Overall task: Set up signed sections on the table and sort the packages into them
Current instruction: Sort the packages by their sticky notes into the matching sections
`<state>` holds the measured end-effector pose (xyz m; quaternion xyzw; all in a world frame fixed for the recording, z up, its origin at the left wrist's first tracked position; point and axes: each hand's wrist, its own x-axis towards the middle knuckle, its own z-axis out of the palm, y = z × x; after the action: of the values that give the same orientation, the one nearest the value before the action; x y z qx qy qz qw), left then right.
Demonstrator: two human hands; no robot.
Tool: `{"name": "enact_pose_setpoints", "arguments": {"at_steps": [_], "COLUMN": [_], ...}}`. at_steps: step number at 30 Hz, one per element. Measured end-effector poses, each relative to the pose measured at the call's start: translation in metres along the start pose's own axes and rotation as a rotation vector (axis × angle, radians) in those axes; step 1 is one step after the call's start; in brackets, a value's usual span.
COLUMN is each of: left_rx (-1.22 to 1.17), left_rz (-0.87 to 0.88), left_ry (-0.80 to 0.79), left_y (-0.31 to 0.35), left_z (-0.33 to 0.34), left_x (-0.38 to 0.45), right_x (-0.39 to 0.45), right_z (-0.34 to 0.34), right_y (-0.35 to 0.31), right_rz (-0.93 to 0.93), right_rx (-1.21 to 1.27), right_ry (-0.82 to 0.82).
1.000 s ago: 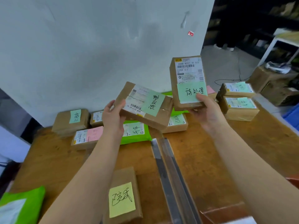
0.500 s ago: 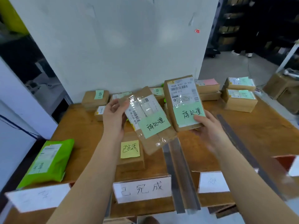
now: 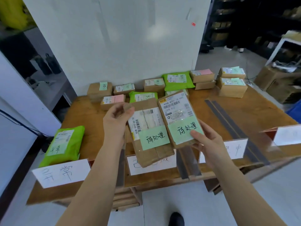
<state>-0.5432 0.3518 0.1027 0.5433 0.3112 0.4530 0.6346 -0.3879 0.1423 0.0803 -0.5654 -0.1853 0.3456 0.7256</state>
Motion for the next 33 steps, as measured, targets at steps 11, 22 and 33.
{"name": "enact_pose_setpoints", "arguments": {"at_steps": [11,22,33], "left_rx": [-0.048,-0.052,-0.104], "left_rz": [-0.135,-0.165,-0.240], "left_ry": [-0.072,-0.132,-0.140], "left_y": [-0.015,-0.020,-0.050], "left_z": [0.016,0.114,0.278], "left_x": [-0.064,-0.114,-0.162], "right_x": [-0.088,-0.111,-0.096], "right_z": [-0.038,-0.132,-0.291], "right_y": [0.020,-0.012,-0.071], "right_rz": [-0.057,-0.081,-0.067], "right_rx": [-0.187,-0.176,-0.172], "right_ry": [0.161,0.163,0.232]}}
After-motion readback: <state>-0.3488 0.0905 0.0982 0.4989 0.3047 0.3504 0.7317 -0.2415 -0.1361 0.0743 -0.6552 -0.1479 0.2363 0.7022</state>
